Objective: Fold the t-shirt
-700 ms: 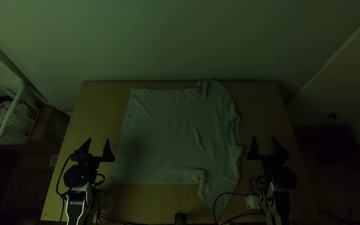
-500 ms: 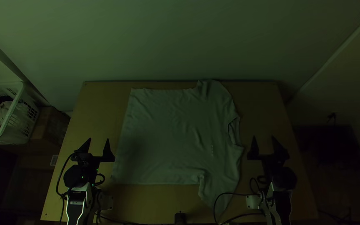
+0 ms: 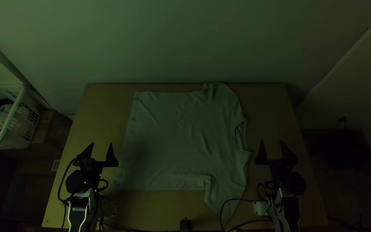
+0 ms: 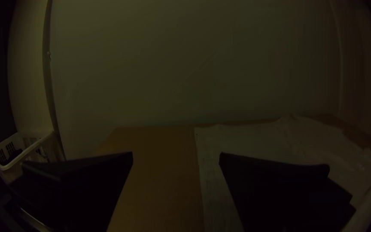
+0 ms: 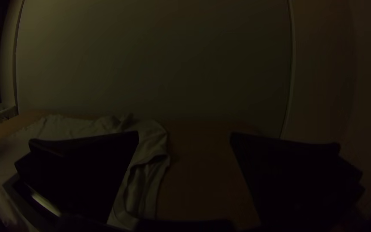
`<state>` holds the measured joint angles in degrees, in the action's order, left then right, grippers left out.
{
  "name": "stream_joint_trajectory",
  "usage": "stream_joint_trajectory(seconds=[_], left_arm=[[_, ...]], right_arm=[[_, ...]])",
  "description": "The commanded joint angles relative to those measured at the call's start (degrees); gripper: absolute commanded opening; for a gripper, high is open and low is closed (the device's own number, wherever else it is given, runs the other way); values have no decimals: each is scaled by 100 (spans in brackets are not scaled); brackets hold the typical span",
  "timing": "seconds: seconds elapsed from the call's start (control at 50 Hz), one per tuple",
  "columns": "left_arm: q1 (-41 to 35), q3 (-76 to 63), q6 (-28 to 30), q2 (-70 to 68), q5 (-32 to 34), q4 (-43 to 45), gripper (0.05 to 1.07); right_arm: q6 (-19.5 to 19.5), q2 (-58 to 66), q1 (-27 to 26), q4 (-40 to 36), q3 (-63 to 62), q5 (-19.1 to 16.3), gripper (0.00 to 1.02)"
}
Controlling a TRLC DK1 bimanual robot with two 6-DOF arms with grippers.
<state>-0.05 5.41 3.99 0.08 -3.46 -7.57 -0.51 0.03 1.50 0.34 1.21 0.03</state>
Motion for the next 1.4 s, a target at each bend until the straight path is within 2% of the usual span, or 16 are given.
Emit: stream_joint_trajectory(seconds=[0.0,0.24,0.3,0.4,0.6,0.84,1.1,1.38], left_arm=[[-21,-216,58,-16,21,-227,102],[-21,-225,58,-16,12,-227,102],[-21,-216,58,-16,21,-227,102],[-38,-216,32,-16,109,-245,102],[129,-207,234,-25,153,-201,102],[146,92,234,-16,-14,-122,102],[137,637,313,28,-23,-42,102],[146,1445,313,906,-23,274,102]], right_arm=[[-45,-21,44,-104,-77,49,98],[-45,-21,88,-104,-77,49,98],[95,-21,123,-104,-77,49,98],[104,-21,132,-113,-77,49,98],[104,-30,167,-69,-77,58,98],[95,-30,-71,89,134,76,98],[-221,-12,-106,309,476,85,98],[-581,463,-97,599,1153,76,98]])
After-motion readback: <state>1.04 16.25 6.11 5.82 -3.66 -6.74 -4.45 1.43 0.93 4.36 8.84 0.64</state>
